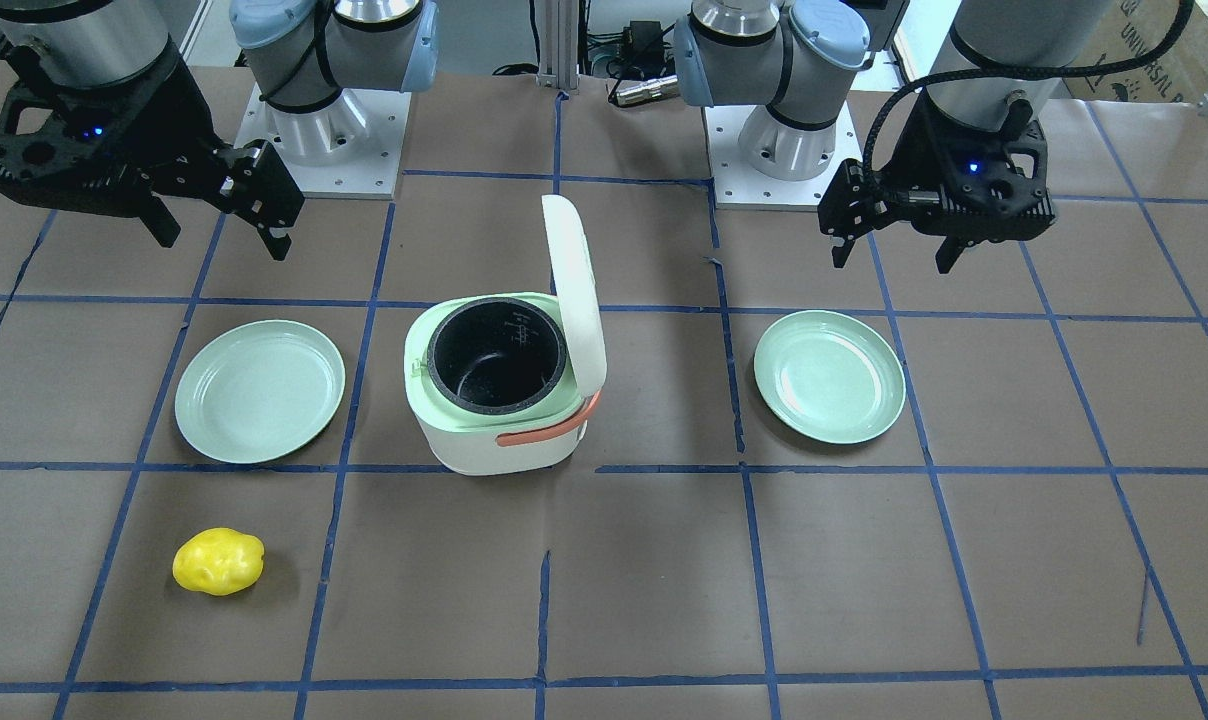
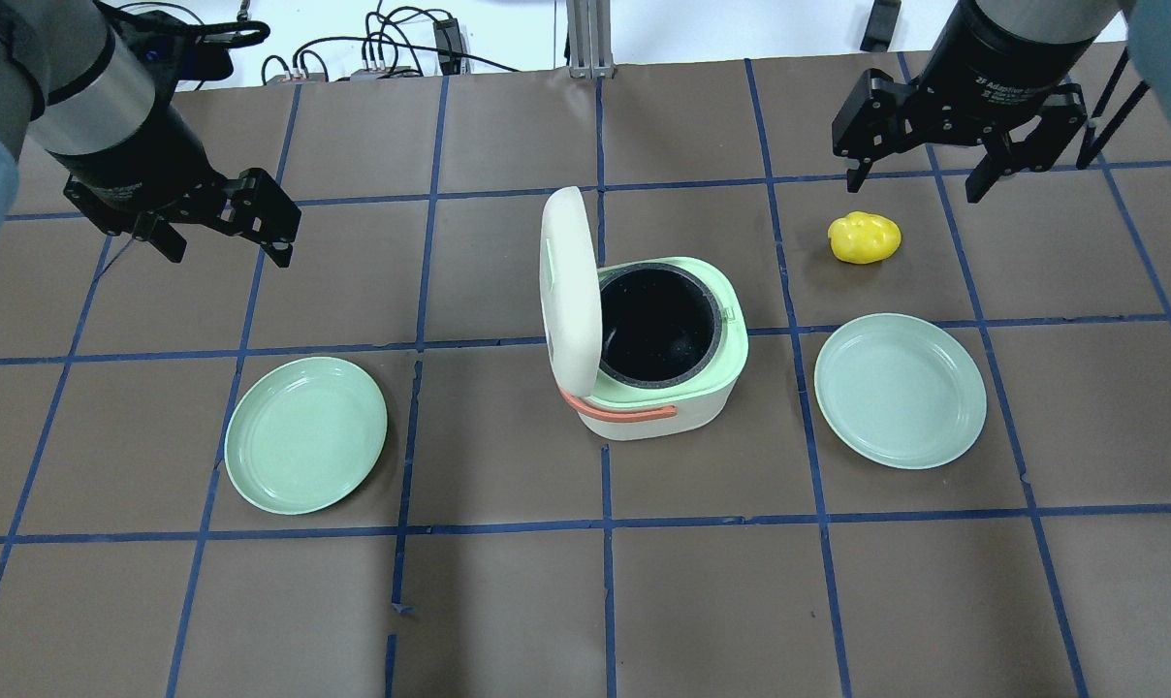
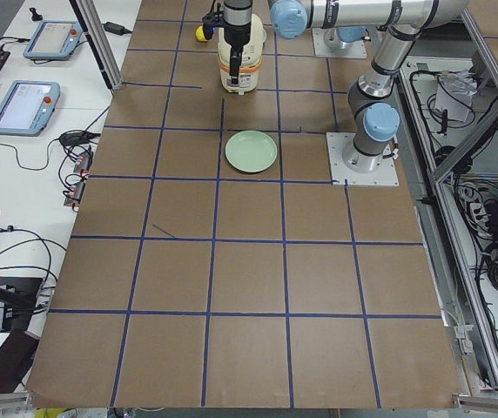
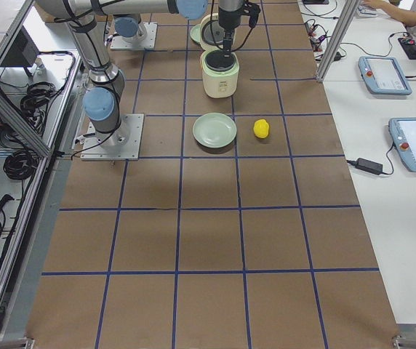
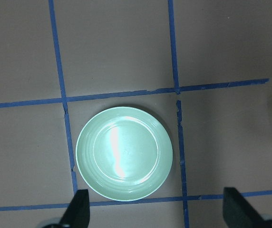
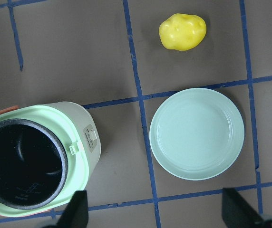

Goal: Press rice cooker button

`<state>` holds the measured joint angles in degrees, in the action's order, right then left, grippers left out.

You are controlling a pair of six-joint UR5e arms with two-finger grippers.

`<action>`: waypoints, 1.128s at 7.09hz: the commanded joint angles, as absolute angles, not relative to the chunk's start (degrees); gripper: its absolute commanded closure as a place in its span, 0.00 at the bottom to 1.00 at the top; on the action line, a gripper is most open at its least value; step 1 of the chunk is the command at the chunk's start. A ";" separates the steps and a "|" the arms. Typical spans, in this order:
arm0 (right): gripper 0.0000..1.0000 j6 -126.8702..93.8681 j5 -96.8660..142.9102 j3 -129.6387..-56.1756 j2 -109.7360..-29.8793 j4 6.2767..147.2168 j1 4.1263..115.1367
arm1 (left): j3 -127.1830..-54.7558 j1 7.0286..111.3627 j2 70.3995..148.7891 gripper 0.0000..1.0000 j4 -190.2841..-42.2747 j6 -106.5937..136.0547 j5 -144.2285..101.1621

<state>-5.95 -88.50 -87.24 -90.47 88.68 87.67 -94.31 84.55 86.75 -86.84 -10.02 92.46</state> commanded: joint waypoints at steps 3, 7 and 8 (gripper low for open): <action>0.00 -5.89 -88.86 -87.63 -90.79 88.33 87.63 | -94.31 84.55 86.75 0.00 -86.84 -10.02 92.46; 0.00 -5.89 -88.95 -87.71 -90.70 88.33 87.63 | -94.31 84.55 86.75 0.00 -86.84 -10.02 92.46; 0.00 -5.63 -89.21 -87.80 -90.79 88.33 87.63 | -94.31 84.55 86.75 0.00 -86.84 -10.02 92.46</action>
<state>-5.83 -89.00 -87.71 -90.72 88.33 87.65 -94.31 84.55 86.75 -86.84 -10.02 92.46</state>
